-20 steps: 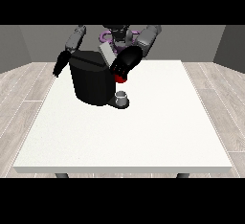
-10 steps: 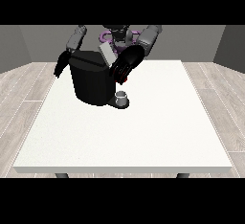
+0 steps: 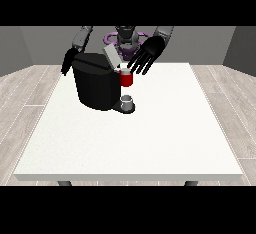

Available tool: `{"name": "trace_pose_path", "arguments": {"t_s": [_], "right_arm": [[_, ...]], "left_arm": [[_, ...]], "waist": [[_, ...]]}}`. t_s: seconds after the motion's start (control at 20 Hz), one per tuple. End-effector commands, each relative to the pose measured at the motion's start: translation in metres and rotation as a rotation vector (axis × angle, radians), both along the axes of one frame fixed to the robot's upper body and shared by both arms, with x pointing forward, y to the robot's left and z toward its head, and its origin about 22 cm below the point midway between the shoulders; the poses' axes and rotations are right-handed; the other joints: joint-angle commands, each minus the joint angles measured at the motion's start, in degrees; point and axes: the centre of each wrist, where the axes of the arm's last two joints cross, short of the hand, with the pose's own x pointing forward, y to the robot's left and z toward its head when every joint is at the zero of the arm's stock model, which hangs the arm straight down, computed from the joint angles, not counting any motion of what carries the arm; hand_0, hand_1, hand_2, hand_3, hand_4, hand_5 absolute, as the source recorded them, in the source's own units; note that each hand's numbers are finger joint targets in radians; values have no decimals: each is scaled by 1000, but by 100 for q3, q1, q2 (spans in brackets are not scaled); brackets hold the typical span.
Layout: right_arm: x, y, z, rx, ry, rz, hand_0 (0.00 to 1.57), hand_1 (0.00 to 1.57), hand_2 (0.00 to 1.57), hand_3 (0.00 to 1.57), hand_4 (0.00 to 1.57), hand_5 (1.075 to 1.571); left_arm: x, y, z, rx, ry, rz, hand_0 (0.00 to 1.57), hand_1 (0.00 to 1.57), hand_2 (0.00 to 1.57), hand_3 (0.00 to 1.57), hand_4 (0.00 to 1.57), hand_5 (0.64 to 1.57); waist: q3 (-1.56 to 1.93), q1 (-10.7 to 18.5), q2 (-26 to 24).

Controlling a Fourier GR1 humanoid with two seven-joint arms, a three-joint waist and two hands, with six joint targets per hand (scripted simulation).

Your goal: Insert the coffee pod into the coffee machine and close the lid

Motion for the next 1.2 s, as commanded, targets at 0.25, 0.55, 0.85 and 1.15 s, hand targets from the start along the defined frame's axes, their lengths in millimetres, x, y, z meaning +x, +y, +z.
{"name": "trace_pose_path", "arguments": {"t_s": [0.25, 0.55, 0.85, 1.15], "right_arm": [[-42, -26, -58, 31, 136, -89, 0, 0, 0, 0, 0, 1571], [-41, -28, -48, 82, 104, -84, 0, 0, 0, 0, 0, 1571], [-40, -22, -35, 98, 107, 53, 0, 0, 0, 0, 0, 1571], [-24, -43, -2, 16, 66, 109, 0, 0, 0, 0, 251, 1571]], "left_arm": [[-10, -24, -98, -444, 195, -114, 0, 0, 151, 0, 0, 1571], [-48, -37, -213, -970, 380, -38, 0, 0, 0, 0, 0, 1571], [-102, -43, -292, -1030, 561, 4, 0, 0, 0, 0, 393, 1571], [-117, -20, -299, -1059, 578, 61, 0, 0, 0, 0, 420, 1571]], "waist": [[-11, 731, -1321], [-22, 1455, -2139], [-7, 1943, -2902], [-4, 2233, -2962]]}}
